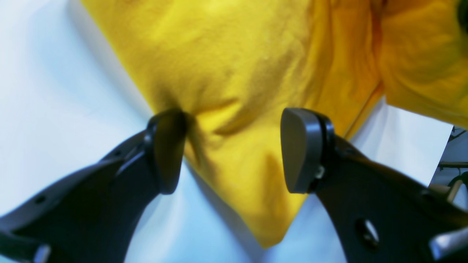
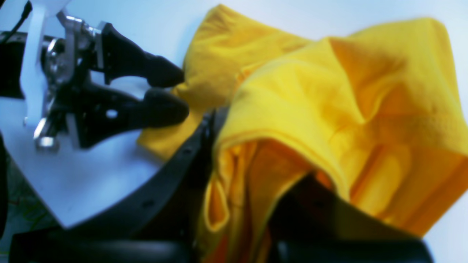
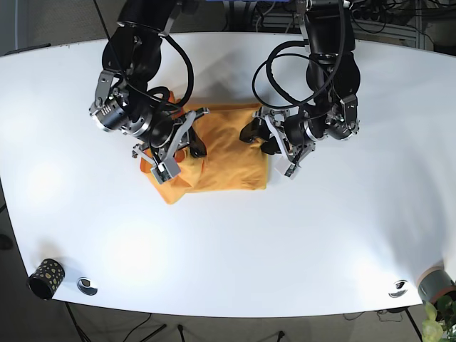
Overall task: Fold the T-shirt properly
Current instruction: 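Grasp the bundle's end with the right gripper and fold it over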
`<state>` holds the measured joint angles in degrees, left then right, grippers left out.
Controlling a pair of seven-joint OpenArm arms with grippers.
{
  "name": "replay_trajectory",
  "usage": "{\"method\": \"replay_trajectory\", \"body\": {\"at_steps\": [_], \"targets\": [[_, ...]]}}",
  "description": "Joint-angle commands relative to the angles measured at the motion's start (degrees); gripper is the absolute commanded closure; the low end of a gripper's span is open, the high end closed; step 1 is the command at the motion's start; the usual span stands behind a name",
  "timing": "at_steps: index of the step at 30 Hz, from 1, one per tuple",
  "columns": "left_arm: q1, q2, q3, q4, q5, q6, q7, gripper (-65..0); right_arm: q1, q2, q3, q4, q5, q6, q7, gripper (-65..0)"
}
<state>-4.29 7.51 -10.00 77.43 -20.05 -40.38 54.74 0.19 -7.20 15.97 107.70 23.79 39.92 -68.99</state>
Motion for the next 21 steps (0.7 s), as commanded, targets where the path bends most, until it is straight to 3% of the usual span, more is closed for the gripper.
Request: {"method": "replay_trajectory", "body": {"at_steps": [1, 10, 13, 19, 20, 21], "targets": [[-0.1, 0.1, 0.2, 0.0, 2.0, 0.4, 2.6, -38.3, 2.2, -0.3, -1.4, -1.4, 0.0, 0.08, 2.3, 0.0], [-0.1, 0.1, 0.2, 0.0, 2.0, 0.4, 2.7, -38.3, 8.1, -0.2, -2.6, -13.7, -0.4, 0.08, 5.7, -1.3], [-0.1, 0.1, 0.2, 0.0, 2.0, 0.4, 2.7, -38.3, 9.5, 0.7, -2.6, -17.0, -0.5, 0.08, 5.7, -13.6], [-0.1, 0.0, 0.1, 0.0, 2.0, 0.4, 2.6, -38.3, 9.7, 3.0, -6.8, -16.9, 0.1, 0.08, 5.7, -59.3], [-0.1, 0.0, 0.1, 0.0, 2.0, 0.4, 2.6, -38.3, 9.4, 3.3, -7.4, -16.0, 0.1, 0.08, 5.7, -64.4], [-0.1, 0.0, 0.1, 0.0, 2.0, 0.4, 2.6, -38.3, 9.3, 3.3, -8.0, -14.6, 0.1, 0.08, 5.7, -65.0]]}}
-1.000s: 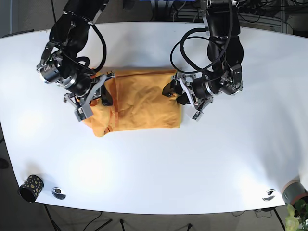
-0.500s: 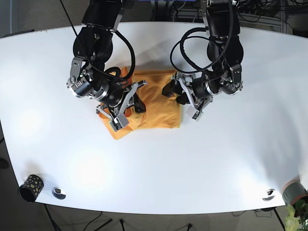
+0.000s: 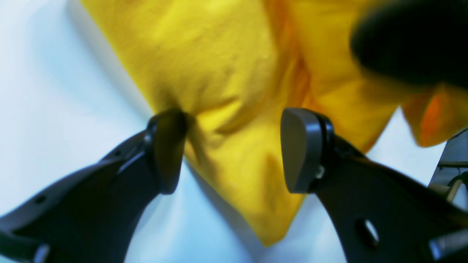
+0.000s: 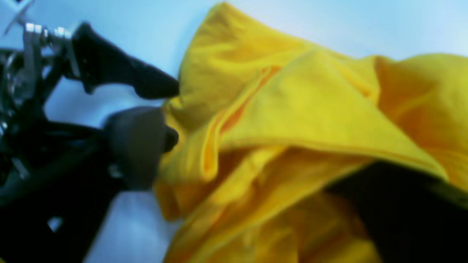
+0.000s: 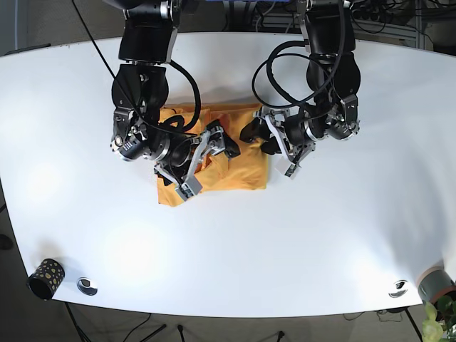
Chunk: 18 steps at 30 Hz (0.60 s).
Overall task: Fold the T-shirt properly
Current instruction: 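Grasp the bundle's end with the right gripper and fold it over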
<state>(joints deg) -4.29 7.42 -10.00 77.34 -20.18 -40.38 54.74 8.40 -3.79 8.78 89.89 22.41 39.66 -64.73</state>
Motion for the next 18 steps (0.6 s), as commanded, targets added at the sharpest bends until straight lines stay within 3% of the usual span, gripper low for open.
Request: {"method": "replay_trajectory", "body": {"at_steps": [1, 10, 18], "targets": [[-0.1, 0.1, 0.1, 0.1, 2.1, 0.4, 2.6, -38.3, 1.0, -0.1, -1.4, 4.3, 1.5, 0.34, 1.4, -65.0], [-0.3, 0.2, 0.1, 0.2, 2.0, 0.4, 2.6, -38.3, -3.8, 0.2, -4.4, 15.3, 1.5, 0.34, 1.0, -65.0], [-0.4, 0.1, -0.1, 0.5, 1.7, 0.4, 2.6, -38.3, -8.4, 2.3, 0.9, 22.4, 1.5, 0.34, 1.0, -65.0]]}}
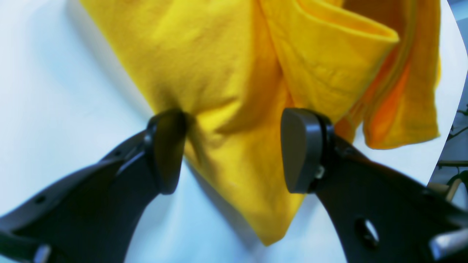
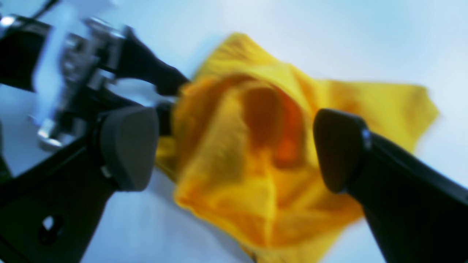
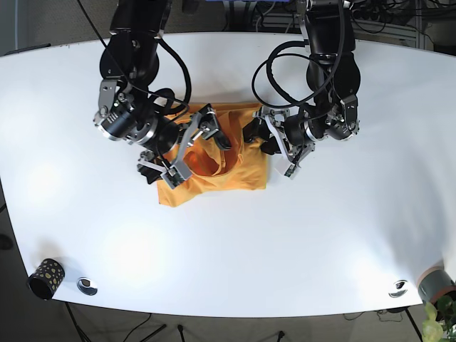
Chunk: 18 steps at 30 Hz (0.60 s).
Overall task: Fold the T-shirt properly
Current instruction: 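Grasp the bundle's end with the right gripper and fold it over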
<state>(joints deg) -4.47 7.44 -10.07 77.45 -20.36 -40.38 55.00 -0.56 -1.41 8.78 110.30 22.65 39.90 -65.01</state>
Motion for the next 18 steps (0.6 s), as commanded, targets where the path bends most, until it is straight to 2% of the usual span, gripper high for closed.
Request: {"method": "replay_trajectory", "body": {"at_steps": [1, 10, 15, 18], "targets": [[-0.3, 0.1, -0.1, 0.4, 1.9, 0.4, 2.4, -38.3, 0.2, -0.1, 2.5, 2.2, 1.3, 0.1, 1.3, -65.0], [0.0, 0.1, -0.1, 7.3, 1.9, 0.4, 2.4, -38.3, 0.7, 0.7, 8.6, 1.7, 1.3, 0.1, 1.2, -65.0], [0.8, -0.2, -0.2, 11.8, 1.9, 0.4, 2.6, -38.3, 2.6, 0.9, 8.7, -1.7, 0.8, 0.1, 1.2, -65.0], [1.5, -2.0, -0.2, 15.1, 1.9, 0.4, 2.6, -38.3, 3.1, 0.9, 8.4, -3.4, 0.9, 0.1, 1.2, -65.0]]}}
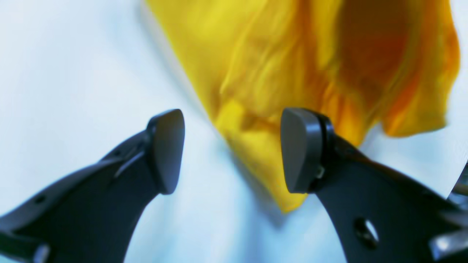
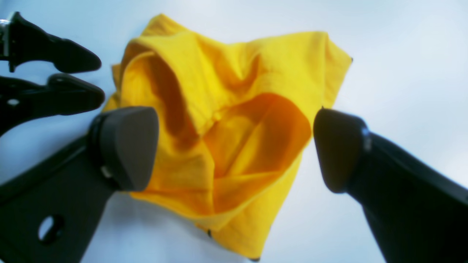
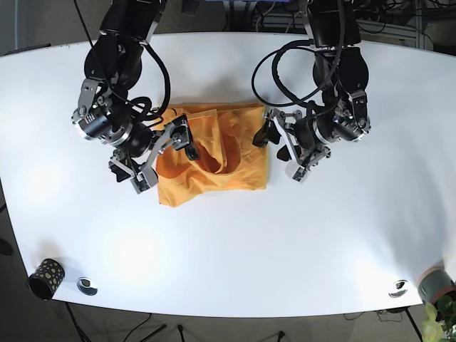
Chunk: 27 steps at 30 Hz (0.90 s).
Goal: Fold the T-shirt properly
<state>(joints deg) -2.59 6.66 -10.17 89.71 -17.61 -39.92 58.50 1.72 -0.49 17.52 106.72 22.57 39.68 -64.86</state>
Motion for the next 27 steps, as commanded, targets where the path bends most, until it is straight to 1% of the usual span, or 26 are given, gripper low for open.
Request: {"method": "replay_trajectory", "body": {"at_steps": [1, 5, 7, 10, 11, 12, 15, 18, 19, 22, 23, 24, 27], "targets": [[-0.4, -1.8, -0.1, 3.8, -0.9, -0.1, -0.9, -38.3, 0.8, 0.0, -0.3, 0.1, 0.9, 0.32, 1.1, -65.0], [1.1, -3.7, -0.1, 6.5, -0.9, -0.1, -0.9, -38.3, 0.5, -0.5, -0.7, -0.4, 1.3, 0.32, 1.1, -65.0], [2.0, -4.7, -0.1, 7.7, -0.9, -0.1, -0.9, -38.3, 0.4, -1.2, -2.6, -1.8, 0.9, 0.32, 1.1, -65.0], [3.2, -6.4, -0.1, 8.9, -0.9, -0.1, -0.9, -38.3, 0.8, -1.2, -3.9, -3.8, 0.9, 0.32, 1.5, -65.0], [3.4, -6.7, -0.1, 9.1, -0.9, -0.1, -0.9, -38.3, 0.9, -1.4, -4.1, -4.4, 0.9, 0.32, 1.5, -64.8], [3.7, -7.0, -0.1, 9.3, -0.9, -0.1, -0.9, -38.3, 0.9, -1.5, -4.3, -5.0, 0.9, 0.32, 1.6, -63.3], [4.7, -7.1, -0.2, 10.2, -0.9, -0.1, -1.0, -38.3, 1.9, -1.6, -4.5, -6.9, 0.9, 0.32, 2.0, -51.2], [5.1, -7.1, -0.2, 10.3, -0.9, -0.1, -1.0, -38.3, 3.1, -1.6, -4.5, -9.4, 0.9, 0.32, 3.4, -30.4], [5.1, -7.1, -0.2, 10.2, -0.9, -0.1, -1.0, -38.3, 3.5, -1.7, -4.5, -9.8, 0.9, 0.32, 3.7, -21.9], [5.8, -7.1, -1.2, 10.1, -0.9, -0.1, -0.9, -38.3, 4.3, -2.7, -4.6, -9.5, 0.9, 0.32, 3.8, -3.6], [6.0, -7.0, -1.7, 10.1, -0.9, -0.1, -0.9, -38.3, 4.5, -3.1, -4.6, -9.5, 0.9, 0.32, 3.8, -1.3], [6.1, -6.9, -2.2, 10.1, -0.9, -0.1, -0.9, -38.3, 4.5, -3.2, -5.1, -9.5, 0.9, 0.32, 3.8, -0.6], [6.2, -6.8, -2.6, 10.1, -0.9, -0.1, -0.9, -38.3, 5.2, -3.4, -8.0, -9.4, 1.2, 0.32, 3.8, -3.6]]}}
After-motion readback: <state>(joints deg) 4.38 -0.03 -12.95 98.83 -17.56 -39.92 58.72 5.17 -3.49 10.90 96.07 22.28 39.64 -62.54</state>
